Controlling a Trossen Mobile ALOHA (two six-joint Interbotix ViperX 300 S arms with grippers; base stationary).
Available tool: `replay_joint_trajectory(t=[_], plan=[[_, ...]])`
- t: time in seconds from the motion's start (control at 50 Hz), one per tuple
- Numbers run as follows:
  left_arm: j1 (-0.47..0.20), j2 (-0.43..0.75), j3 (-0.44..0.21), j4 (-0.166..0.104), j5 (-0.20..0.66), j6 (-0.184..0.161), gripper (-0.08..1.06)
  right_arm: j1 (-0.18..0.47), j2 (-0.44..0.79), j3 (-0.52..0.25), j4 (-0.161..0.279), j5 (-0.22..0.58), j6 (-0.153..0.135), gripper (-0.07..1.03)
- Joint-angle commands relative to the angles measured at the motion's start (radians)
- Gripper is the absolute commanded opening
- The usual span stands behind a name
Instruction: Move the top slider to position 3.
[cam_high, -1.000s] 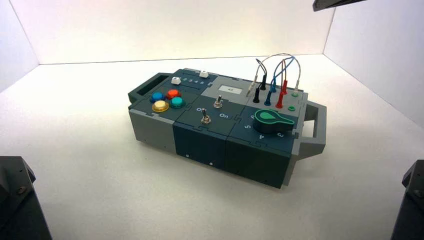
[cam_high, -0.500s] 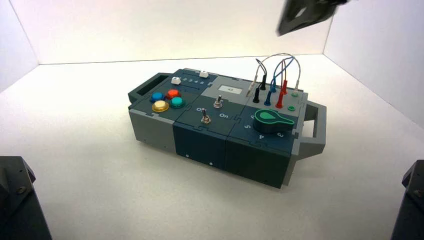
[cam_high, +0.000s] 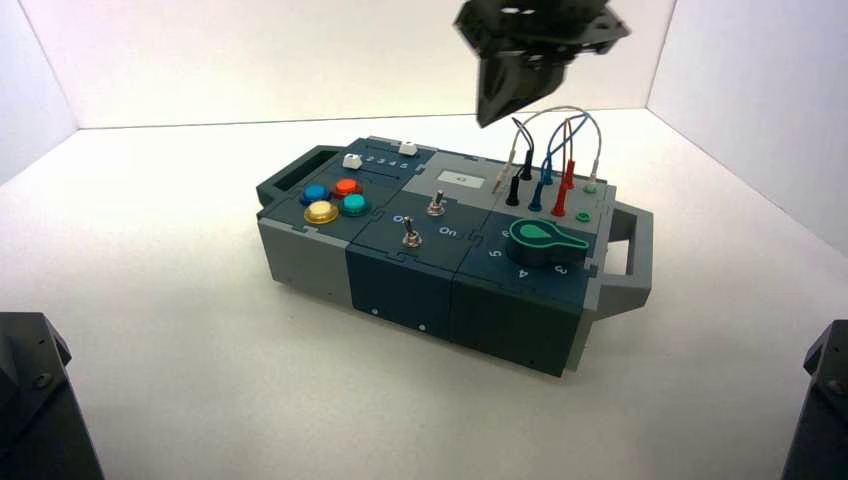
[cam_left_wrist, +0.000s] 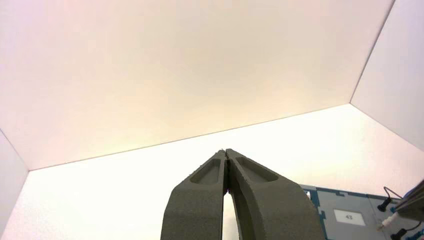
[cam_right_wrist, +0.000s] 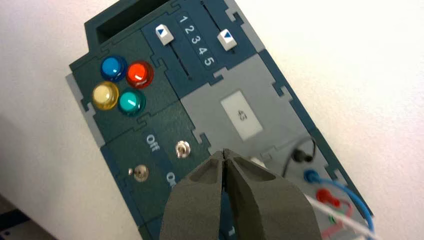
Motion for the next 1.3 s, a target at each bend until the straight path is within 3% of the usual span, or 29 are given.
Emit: replay_joint_trajectory(t=[0.02, 0.62, 1.3], plan=[[0.003, 0.005, -0.014, -0.002, -0.008, -0.002, -0.03, 0.005, 0.041, -0.075, -0.005, -0.008, 0.002, -0.02], [0.003, 0.005, -0.014, -0.003, -0.003, -0.003, -0.03, -0.011, 0.285, -0.295, -0.023, -0.012, -0.002, -0.02], [0.005, 0.005, -0.015, -0.005, -0.002, -0.005, -0.03, -0.041, 0.394, -0.377, -0.011, -0.014, 0.003, -0.02]])
